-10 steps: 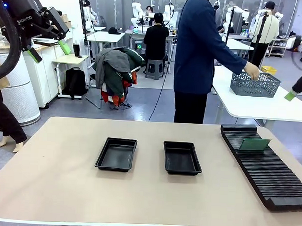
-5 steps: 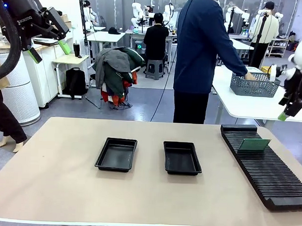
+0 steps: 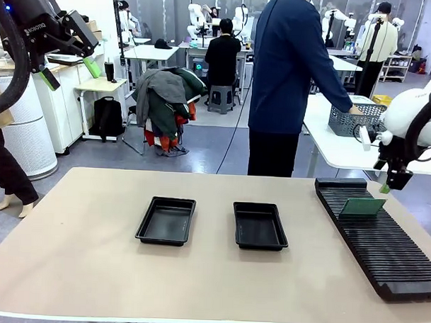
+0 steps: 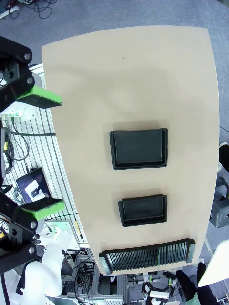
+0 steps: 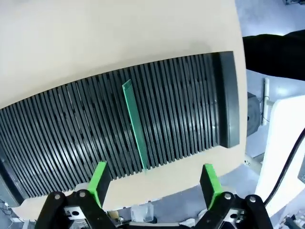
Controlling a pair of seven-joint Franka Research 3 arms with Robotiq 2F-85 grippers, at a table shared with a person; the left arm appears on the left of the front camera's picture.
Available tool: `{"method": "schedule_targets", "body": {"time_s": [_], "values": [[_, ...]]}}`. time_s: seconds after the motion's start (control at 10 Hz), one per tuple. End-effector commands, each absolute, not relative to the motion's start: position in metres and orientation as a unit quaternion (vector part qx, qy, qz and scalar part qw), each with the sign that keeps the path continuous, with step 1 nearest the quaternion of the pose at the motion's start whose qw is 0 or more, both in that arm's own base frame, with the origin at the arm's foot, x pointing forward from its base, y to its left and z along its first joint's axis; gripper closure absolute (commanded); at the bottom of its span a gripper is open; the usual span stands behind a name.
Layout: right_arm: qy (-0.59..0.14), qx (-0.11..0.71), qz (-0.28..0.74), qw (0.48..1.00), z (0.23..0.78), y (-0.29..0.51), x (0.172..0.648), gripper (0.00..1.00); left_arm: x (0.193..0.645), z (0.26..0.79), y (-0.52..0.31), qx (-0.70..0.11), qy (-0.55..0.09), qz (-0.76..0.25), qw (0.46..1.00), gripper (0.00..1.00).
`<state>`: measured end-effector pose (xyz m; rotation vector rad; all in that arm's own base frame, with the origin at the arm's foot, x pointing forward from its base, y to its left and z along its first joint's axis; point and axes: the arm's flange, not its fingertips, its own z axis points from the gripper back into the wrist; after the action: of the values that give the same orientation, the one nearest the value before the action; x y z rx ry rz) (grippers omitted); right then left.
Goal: Inspect and transfer BCBs to ESD trays.
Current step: Pick up the Blank PCB from the PCB Rack and place it in the left ESD tray.
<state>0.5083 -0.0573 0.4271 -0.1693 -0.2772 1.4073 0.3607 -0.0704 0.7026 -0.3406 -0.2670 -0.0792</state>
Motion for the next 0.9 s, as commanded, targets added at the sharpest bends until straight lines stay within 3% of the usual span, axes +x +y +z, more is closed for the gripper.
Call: {"method": "schedule_targets", "body": {"time_s": [0.0, 0.8], "values": [[-0.114, -0.096, 0.660, 0.736, 0.412, -0.056, 0.510, 0.00, 0.360, 0.702, -0.071, -0.172, -0.131, -0.039, 0.976, 0.00], [-0.070, -0.091, 0.698, 0.707, 0.368, -0.052, 0.527, 0.00, 0.360, 0.702, -0.071, -0.172, -0.131, -0.039, 0.976, 0.00]]}}
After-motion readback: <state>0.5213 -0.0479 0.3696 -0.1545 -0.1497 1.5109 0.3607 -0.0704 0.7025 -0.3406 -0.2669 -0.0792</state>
